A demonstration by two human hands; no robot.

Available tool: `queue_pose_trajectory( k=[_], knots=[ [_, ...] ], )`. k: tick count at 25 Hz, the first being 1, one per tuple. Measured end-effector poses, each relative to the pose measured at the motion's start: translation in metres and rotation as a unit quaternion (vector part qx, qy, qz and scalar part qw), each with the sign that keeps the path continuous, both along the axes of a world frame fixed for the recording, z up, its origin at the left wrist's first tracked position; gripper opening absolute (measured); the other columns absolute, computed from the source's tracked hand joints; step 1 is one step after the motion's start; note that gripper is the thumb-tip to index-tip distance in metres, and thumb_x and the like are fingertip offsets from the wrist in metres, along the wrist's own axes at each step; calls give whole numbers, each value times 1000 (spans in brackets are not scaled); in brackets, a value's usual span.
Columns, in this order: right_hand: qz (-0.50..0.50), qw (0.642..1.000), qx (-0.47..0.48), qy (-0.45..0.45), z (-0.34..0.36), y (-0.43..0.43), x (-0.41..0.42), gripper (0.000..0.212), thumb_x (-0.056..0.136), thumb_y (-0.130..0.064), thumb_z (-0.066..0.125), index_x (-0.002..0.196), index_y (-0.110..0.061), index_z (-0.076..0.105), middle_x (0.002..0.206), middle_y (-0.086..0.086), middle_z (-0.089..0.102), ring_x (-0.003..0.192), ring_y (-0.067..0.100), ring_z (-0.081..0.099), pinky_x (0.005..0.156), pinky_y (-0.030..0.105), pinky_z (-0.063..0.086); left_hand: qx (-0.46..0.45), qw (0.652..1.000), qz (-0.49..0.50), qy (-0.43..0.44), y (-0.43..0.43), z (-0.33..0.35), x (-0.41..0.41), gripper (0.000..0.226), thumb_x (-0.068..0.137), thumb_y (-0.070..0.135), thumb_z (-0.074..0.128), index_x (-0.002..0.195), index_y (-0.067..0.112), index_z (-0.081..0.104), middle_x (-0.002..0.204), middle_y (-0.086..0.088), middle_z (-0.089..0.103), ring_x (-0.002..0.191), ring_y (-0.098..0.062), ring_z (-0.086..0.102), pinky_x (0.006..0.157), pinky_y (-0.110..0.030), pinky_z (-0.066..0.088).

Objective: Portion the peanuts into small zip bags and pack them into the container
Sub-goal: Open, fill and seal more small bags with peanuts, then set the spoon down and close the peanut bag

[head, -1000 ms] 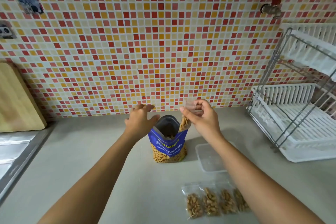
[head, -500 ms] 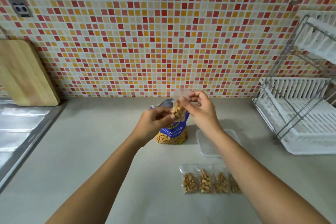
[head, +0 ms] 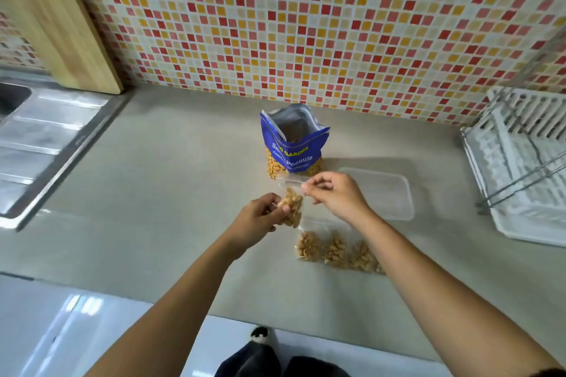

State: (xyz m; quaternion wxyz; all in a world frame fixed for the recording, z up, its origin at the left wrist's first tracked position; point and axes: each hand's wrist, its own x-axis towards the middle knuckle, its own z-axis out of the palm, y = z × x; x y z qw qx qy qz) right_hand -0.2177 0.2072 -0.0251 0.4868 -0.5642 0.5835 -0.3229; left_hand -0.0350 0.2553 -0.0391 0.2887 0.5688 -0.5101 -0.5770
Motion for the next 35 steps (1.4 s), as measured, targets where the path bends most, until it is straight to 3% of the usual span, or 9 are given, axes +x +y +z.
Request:
queue_pose_trajectory(
  k=[4, 7, 9, 12, 18, 24, 28, 31, 35],
  knots=[
    [14, 987, 52, 151, -40, 8, 7, 13, 76, -32, 72, 69, -26, 62, 76, -7, 70, 72, 14, 65, 74, 28, 52, 40, 996, 67, -44, 16, -47, 0, 21, 88, 32, 61, 74, 19, 67, 71, 3, 59, 70, -12, 52, 65, -21, 38],
    [31, 949, 29, 312, -54, 14, 12, 12, 78, -39, 62, 80, -28, 66, 89, -10, 71, 88, 18, 64, 71, 24, 45, 18, 978, 89, -186, 18, -60, -4, 27, 85, 33, 65, 68, 13, 62, 60, 5, 51, 58, -10, 44, 49, -14, 30],
    [47, 928, 0, 369, -60, 17, 15, 16, 80, -36, 59, 87, -26, 68, 94, -7, 72, 92, 21, 65, 69, 24, 44, 7, 967, 104, -231, 20, -65, -8, 20, 82, 31, 68, 78, 12, 63, 68, 1, 61, 64, -14, 53, 50, -12, 36],
    [67, 905, -43, 418, -69, 19, 19, 18, 81, -36, 58, 90, -25, 69, 96, -3, 72, 91, 23, 65, 68, 26, 46, 5, 953, 105, -284, 23, -73, -12, 27, 83, 34, 65, 89, 8, 63, 88, -9, 69, 80, -26, 62, 65, -26, 46],
    [44, 923, -75, 376, -82, 18, 13, 32, 81, -47, 63, 99, -21, 65, 99, -1, 70, 94, 23, 63, 71, 27, 46, -73, 908, 70, -406, 24, -70, -8, 40, 89, 39, 53, 111, 6, 58, 104, -13, 67, 95, -35, 61, 77, -34, 45],
    [-71, 924, -213, 308, -36, 8, 19, 34, 88, -46, 55, 75, -15, 63, 78, 5, 70, 73, 30, 63, 58, 31, 41, -230, 909, 163, -308, -18, 7, 9, 19, 89, 22, 57, 90, 6, 67, 68, -6, 60, 65, -27, 56, 61, -24, 35],
    [-116, 907, -312, 259, 10, -21, 27, 33, 88, -39, 56, 68, -13, 58, 67, 3, 65, 63, 27, 59, 56, 28, 37, -287, 904, 184, -259, -67, 59, 9, 18, 89, 19, 55, 86, 5, 66, 72, -5, 64, 65, -21, 55, 56, -19, 33],
    [-134, 888, -342, 278, 35, -44, 25, 21, 90, -31, 53, 90, -12, 62, 89, 5, 66, 83, 28, 60, 73, 34, 46, -284, 904, 175, -265, -105, 88, 12, 26, 92, 25, 54, 111, 9, 63, 102, -8, 67, 83, -18, 60, 60, -10, 34],
    [-107, 915, -227, 317, 42, -61, 30, 41, 97, -31, 44, 131, -8, 47, 131, 11, 52, 119, 27, 49, 97, 36, 41, -192, 920, 117, -320, -138, 92, 16, 39, 92, 31, 56, 121, 6, 59, 121, -12, 62, 106, -25, 58, 77, -22, 35]
  ],
)
